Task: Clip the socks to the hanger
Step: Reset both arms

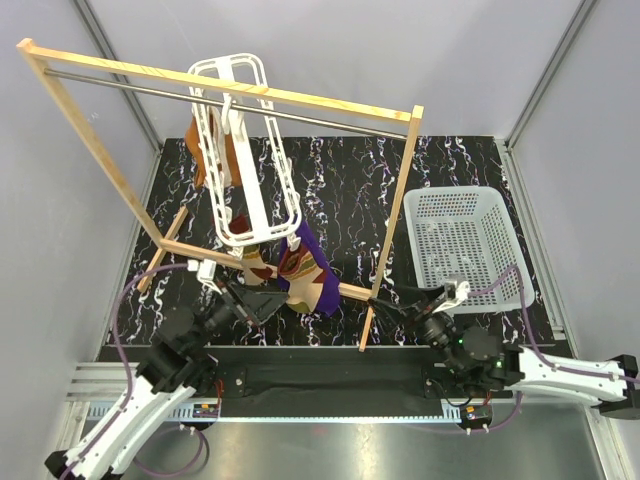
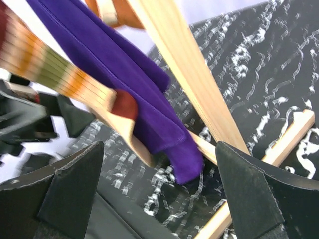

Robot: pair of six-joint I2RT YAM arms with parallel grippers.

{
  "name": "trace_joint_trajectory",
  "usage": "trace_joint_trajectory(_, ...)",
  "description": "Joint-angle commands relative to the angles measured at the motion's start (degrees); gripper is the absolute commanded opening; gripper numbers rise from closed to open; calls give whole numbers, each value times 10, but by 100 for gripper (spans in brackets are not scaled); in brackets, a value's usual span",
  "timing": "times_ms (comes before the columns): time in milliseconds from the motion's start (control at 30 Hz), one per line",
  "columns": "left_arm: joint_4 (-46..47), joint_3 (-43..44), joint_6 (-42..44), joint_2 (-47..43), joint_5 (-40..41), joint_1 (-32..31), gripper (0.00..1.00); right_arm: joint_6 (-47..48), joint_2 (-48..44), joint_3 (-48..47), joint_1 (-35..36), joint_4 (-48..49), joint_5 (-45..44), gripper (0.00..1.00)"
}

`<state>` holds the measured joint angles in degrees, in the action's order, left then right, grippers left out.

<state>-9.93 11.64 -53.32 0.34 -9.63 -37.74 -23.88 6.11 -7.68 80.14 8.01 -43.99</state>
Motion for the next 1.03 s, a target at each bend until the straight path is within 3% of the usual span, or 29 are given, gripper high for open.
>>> trace_joint_trajectory(0, 247, -90, -48, -93, -105, -1, 99, 24, 43, 44, 2, 170, -28, 100)
trace_joint_trajectory(67, 407, -177, -114, -93, -114, -1, 99, 10, 44, 93, 2, 225, -26, 100)
trace_joint_trajectory(133, 510, -230, -162, -92, -102, -1, 99, -47, 41, 92, 2, 160, -51, 100)
trace_joint_trajectory(533, 506, -227, -146, -47, -144, -2, 99, -233, 32, 80, 2, -25, -139, 100)
trace_joint_trajectory(767, 505, -227, -146, -38, -145, -1, 99, -252, 15, 79, 1, -64, -146, 100)
trace_joint_trajectory(1000, 511, -228, -151, -38, -147, -2, 99, -318, -29, 79, 1, -165, -153, 100)
